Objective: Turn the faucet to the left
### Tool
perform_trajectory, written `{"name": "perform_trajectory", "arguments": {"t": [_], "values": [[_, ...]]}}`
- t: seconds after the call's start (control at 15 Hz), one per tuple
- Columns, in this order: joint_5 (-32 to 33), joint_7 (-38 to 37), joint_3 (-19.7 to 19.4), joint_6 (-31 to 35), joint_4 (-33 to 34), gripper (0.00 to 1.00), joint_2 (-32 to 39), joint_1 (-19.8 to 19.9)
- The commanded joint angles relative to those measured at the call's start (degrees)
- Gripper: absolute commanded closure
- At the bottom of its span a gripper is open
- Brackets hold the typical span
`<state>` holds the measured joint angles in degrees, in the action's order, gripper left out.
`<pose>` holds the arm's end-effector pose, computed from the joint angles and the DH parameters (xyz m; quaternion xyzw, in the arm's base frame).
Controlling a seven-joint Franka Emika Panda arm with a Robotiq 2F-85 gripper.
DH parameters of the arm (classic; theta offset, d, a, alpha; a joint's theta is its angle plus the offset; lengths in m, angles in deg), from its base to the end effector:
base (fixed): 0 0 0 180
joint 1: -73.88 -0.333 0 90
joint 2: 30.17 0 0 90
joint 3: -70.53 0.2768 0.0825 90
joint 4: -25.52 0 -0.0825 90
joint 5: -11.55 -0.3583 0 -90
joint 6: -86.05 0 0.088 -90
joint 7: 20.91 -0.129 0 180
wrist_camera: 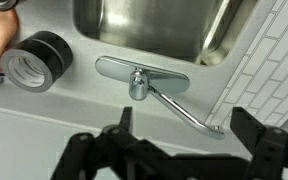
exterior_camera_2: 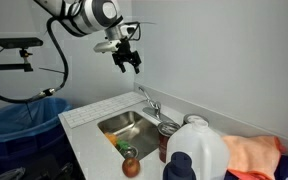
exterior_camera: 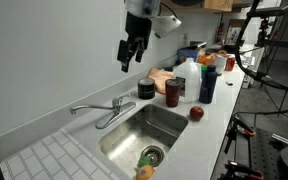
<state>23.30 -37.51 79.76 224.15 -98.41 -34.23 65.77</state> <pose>0.5153 0.1572 0.4130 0.9814 0.0715 0.1748 0.0357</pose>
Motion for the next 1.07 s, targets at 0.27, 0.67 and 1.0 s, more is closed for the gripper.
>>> {"name": "perform_trajectory", "arguments": {"t": [0.27, 0.67, 1.0], "values": [[1.1, -3.3, 1.4, -0.1, -2.6, 0.0, -3.2, 0.4], [1.1, -3.6, 1.6, -0.1, -3.7, 0.0, -4.2, 0.4], [1.1, -3.6, 1.6, -0.1, -3.7, 0.0, -4.2, 0.4]]}}
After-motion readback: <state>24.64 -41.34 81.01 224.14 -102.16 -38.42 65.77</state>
